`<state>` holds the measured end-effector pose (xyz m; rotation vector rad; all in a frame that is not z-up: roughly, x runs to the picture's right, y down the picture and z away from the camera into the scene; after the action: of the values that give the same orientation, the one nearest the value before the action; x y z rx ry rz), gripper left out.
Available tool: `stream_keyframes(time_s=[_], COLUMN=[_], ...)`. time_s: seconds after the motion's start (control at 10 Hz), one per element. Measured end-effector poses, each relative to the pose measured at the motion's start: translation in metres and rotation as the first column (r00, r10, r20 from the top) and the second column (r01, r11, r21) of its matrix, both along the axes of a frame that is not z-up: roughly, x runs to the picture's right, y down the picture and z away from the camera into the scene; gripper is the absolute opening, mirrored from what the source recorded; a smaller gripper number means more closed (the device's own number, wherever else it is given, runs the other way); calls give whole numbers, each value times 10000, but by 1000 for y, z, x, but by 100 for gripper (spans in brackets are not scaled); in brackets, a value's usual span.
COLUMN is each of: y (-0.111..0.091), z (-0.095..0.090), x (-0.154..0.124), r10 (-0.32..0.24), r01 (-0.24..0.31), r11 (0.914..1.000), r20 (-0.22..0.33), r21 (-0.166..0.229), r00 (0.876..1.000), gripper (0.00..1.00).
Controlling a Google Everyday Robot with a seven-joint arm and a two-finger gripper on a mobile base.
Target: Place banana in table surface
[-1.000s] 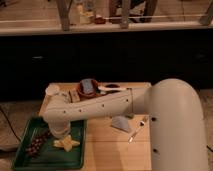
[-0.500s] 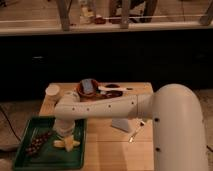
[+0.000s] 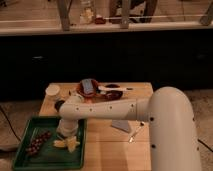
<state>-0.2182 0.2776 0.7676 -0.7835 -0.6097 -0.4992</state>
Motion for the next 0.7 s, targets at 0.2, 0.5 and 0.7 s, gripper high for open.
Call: stream_keyframes(time_s=[0.2, 0.5, 0.7], y=[2, 4, 4], z=[7, 12, 13], x=[3, 6, 4], r10=[63, 52, -29], r01=[-64, -56, 26], r11=[9998, 9995, 9995], r20=[-27, -111, -118], r21=[-179, -307, -303], r00=[10000, 9999, 9999], gripper=[80, 63, 41])
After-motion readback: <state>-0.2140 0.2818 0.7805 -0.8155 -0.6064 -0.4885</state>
